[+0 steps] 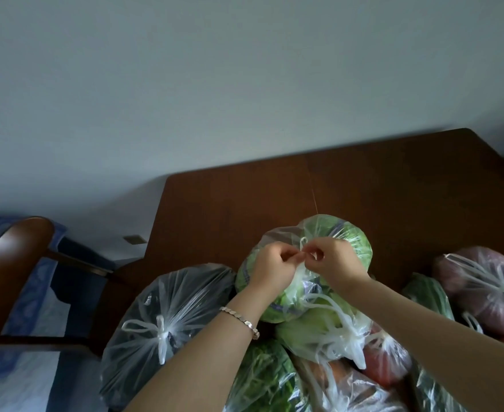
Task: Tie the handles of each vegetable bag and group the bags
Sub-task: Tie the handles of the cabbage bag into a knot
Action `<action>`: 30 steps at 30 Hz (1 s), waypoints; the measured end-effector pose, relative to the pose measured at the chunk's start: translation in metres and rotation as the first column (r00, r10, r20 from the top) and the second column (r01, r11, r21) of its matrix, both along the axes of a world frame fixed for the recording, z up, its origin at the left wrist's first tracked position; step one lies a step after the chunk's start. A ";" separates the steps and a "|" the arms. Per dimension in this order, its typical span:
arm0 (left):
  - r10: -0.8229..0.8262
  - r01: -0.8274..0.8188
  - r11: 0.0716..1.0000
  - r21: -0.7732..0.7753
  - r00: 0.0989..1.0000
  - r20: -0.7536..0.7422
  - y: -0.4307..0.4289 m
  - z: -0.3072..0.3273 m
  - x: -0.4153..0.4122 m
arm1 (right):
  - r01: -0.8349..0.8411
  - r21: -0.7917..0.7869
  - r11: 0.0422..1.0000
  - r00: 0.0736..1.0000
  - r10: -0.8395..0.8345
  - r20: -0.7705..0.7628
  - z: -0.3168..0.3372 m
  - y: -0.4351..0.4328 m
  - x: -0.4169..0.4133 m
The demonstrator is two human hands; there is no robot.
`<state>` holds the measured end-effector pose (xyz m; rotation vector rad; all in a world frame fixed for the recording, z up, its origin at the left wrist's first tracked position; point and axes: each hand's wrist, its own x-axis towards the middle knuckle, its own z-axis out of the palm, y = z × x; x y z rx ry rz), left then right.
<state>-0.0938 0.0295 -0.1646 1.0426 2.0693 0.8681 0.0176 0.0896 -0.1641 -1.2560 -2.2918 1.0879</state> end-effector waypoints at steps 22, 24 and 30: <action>-0.100 0.121 0.988 0.097 0.975 -0.199 -0.004 -0.018 0.006 | -0.124 -0.040 0.992 0.992 0.122 -0.035 -0.011 0.007 0.010; -0.098 0.103 0.994 0.033 0.987 -0.130 0.000 -0.014 0.002 | -0.150 0.216 0.965 0.980 0.174 -0.097 -0.019 0.002 0.009; -0.098 0.099 0.992 -0.072 0.995 0.016 0.003 -0.006 -0.004 | -0.284 0.510 0.812 0.955 0.287 0.076 -0.020 0.010 0.011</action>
